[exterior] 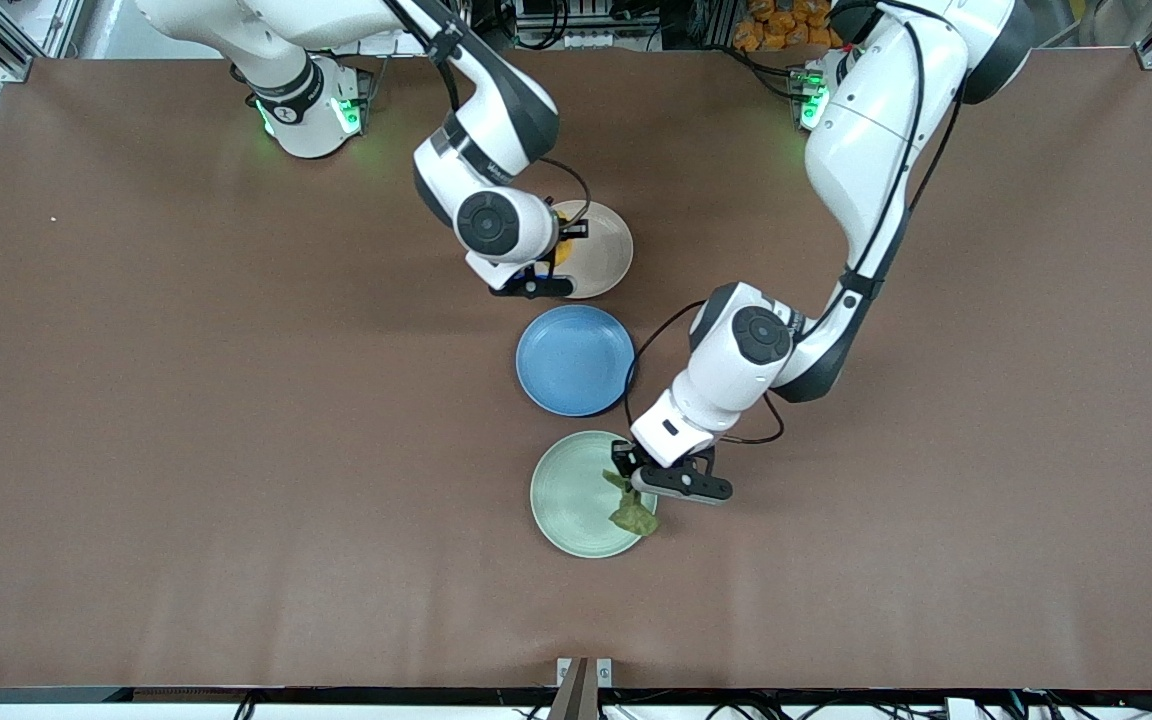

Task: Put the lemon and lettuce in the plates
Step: 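Carry the lemon toward the beige plate while the left gripper carries lettuce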

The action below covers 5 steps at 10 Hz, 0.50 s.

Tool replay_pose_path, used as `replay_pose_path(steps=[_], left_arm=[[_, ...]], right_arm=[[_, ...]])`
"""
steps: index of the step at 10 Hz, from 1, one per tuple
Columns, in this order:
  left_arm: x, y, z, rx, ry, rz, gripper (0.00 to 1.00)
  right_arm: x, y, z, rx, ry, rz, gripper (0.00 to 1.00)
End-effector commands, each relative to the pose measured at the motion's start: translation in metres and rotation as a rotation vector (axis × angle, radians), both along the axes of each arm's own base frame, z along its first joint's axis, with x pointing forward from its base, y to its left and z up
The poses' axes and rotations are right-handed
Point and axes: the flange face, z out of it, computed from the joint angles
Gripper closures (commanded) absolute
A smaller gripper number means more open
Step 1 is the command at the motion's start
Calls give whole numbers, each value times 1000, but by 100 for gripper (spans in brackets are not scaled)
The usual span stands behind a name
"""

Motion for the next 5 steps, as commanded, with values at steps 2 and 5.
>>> replay_pose_path(steps=[2,5], left_arm=[[-9,-22,-35,-34,16,40,100],[-19,-35,-45,-66,61,119,78]], right_arm=[[-4,6,-26,-11,5,-39,99],[3,3,-49,-13,12,-67,90]])
